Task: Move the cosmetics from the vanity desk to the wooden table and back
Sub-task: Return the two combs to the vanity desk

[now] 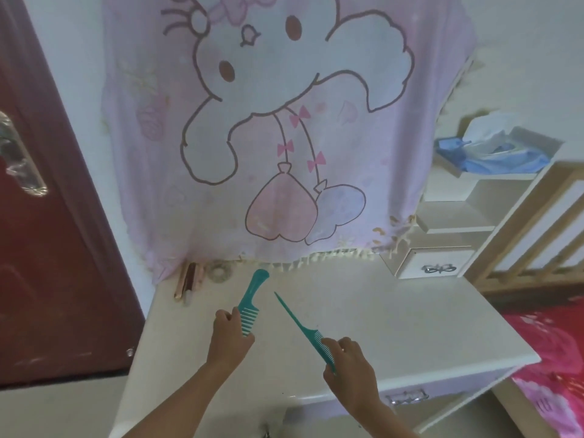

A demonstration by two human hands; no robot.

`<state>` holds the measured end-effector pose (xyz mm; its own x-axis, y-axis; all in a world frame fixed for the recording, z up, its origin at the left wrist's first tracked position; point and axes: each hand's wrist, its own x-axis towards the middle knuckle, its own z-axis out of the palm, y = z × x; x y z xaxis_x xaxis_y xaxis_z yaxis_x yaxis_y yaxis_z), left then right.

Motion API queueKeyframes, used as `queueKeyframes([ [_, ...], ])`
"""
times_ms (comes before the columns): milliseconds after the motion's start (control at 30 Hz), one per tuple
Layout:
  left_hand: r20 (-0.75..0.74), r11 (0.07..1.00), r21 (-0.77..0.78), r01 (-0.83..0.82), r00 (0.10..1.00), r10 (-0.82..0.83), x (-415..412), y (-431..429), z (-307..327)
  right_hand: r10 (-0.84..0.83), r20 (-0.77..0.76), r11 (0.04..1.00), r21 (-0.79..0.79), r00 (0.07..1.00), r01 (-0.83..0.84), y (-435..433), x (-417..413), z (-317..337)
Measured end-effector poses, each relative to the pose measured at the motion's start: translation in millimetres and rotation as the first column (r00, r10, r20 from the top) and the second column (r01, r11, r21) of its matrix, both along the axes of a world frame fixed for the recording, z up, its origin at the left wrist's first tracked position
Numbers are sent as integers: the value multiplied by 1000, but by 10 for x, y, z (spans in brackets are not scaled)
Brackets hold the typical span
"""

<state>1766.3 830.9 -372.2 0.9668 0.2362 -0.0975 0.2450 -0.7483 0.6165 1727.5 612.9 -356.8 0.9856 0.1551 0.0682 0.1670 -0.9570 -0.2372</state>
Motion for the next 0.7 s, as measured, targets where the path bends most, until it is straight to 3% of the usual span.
queueKeyframes([
  [433, -105, 944, 160, -288, 946, 306, 778, -231, -360, 241, -139, 953, 221, 960, -208, -72, 1352, -278],
  [533, -121, 930, 176, -323, 930, 346, 833, -224, -420, 263, -144, 957, 166, 954, -239, -44, 1523, -236],
  [633, -44, 922, 236, -307, 945, 325, 886, -200, -570, 267, -170, 955, 177, 948, -237, -9, 1634, -352],
  [700, -32, 926, 219, -308, 946, 322, 922, -186, -647, 317, -112, 943, 144, 942, -300, 3, 1667, -362],
])
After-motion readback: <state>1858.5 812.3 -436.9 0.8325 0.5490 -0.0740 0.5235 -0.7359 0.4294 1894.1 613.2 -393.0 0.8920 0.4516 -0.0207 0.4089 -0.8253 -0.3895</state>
